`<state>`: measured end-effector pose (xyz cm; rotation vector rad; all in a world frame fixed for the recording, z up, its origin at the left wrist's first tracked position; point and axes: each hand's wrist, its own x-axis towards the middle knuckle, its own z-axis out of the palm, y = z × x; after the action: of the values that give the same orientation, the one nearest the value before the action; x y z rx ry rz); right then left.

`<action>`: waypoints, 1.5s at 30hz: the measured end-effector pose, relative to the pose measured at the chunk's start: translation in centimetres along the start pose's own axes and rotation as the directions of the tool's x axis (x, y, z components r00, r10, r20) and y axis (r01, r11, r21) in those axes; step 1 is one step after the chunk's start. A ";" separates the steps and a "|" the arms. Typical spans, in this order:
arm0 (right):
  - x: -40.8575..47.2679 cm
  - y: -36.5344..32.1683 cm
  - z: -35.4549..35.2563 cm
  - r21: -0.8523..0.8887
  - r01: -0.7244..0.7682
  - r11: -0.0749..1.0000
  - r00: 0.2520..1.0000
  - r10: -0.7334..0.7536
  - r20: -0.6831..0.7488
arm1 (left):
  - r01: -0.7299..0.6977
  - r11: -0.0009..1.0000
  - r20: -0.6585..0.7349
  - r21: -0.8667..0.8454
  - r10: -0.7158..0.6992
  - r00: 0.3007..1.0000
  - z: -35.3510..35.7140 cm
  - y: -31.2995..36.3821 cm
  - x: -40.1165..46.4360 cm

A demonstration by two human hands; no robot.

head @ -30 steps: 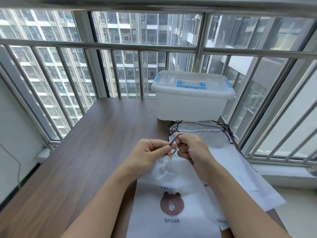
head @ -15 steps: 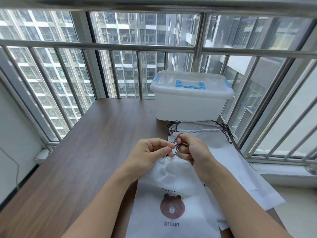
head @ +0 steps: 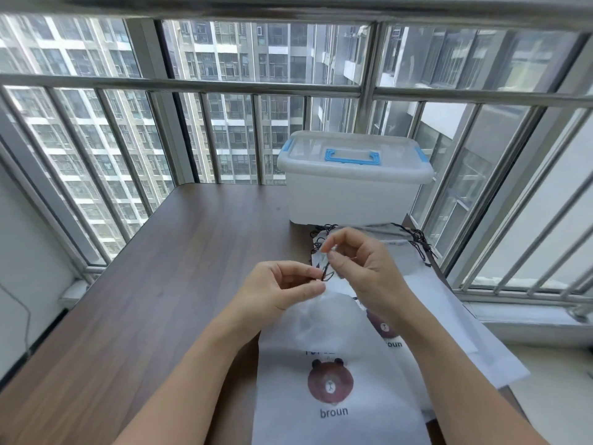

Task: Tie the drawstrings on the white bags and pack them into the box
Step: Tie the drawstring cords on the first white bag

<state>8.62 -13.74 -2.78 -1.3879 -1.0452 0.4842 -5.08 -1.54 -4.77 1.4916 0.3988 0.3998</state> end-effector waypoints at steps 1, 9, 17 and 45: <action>-0.1 0.0 0.5 -0.008 0.013 1.000 0.999 -0.013 0.051 | 0.005 1.000 0.023 0.002 -0.006 1.000 0.2 0.0 -0.1; -0.4 0.8 1.3 -0.102 -0.010 0.995 0.999 0.013 0.031 | 0.034 0.998 -0.196 0.056 -0.022 0.980 1.2 0.5 0.2; -0.5 1.0 1.1 0.033 -0.203 0.979 0.977 0.205 -0.056 | 0.070 0.987 -0.259 -0.147 -0.106 0.960 0.7 0.9 0.5; -0.6 1.6 0.4 0.223 -0.409 0.885 0.906 0.366 0.211 | -0.065 0.995 -0.299 -0.079 0.039 0.953 -0.3 -1.0 0.9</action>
<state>8.50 -13.70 -4.50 -1.3346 -0.7917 1.0135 -4.43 -0.93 -5.75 1.3605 0.5737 0.6804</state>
